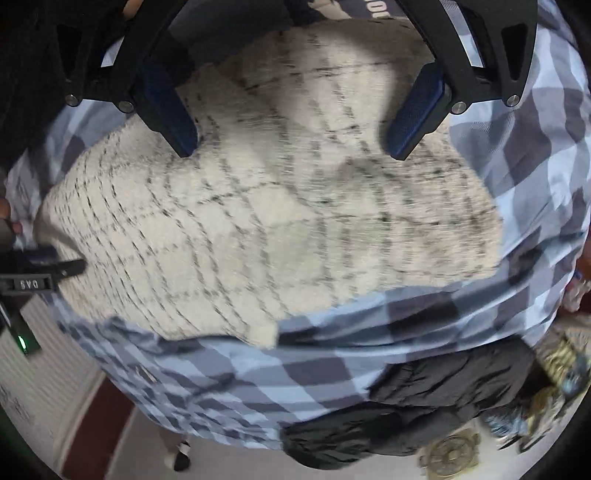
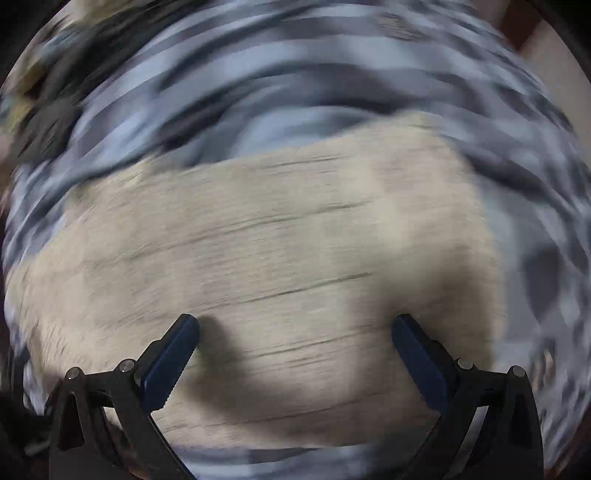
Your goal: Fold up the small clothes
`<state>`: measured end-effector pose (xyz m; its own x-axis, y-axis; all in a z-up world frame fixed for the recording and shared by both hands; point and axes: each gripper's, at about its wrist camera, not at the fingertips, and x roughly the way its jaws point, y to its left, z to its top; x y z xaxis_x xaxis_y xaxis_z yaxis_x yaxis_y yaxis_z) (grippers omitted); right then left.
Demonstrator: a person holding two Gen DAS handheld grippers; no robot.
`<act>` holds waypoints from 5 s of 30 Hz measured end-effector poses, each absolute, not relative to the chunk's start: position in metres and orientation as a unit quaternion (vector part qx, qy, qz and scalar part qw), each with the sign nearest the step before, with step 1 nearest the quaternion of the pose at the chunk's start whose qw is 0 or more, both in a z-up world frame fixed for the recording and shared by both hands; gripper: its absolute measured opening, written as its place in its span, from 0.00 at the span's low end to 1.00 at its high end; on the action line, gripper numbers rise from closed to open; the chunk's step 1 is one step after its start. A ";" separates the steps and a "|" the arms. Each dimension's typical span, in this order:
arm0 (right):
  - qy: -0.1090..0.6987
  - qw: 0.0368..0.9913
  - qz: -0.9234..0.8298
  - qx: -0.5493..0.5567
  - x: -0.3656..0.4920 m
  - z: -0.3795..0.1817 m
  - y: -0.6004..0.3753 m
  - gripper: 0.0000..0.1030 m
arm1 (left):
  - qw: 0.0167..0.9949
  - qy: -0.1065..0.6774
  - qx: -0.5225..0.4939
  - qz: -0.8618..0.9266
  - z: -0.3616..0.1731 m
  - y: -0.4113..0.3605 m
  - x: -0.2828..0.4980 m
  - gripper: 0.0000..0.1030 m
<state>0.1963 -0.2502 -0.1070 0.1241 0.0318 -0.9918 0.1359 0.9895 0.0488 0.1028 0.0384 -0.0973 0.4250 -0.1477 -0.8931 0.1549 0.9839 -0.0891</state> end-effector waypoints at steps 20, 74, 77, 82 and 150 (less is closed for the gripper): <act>0.612 0.668 -0.052 0.420 0.119 -0.101 -0.379 0.99 | 0.907 0.393 0.129 0.077 -0.036 0.032 0.067 1.00; 0.376 0.927 -0.007 0.005 0.118 0.068 -0.237 0.26 | 0.791 0.597 -0.130 -0.008 -0.124 0.070 0.114 1.00; 0.340 0.936 0.037 -0.085 0.100 0.082 -0.179 0.27 | 0.806 0.569 -0.158 0.030 -0.100 0.093 0.103 1.00; 0.339 0.910 0.154 -0.184 0.079 0.046 -0.068 0.28 | 0.868 0.450 -0.144 0.155 -0.038 0.139 0.069 1.00; 0.599 0.763 0.200 0.137 0.131 -0.078 -0.141 0.99 | 0.848 0.509 -0.150 -0.005 -0.097 0.076 0.101 1.00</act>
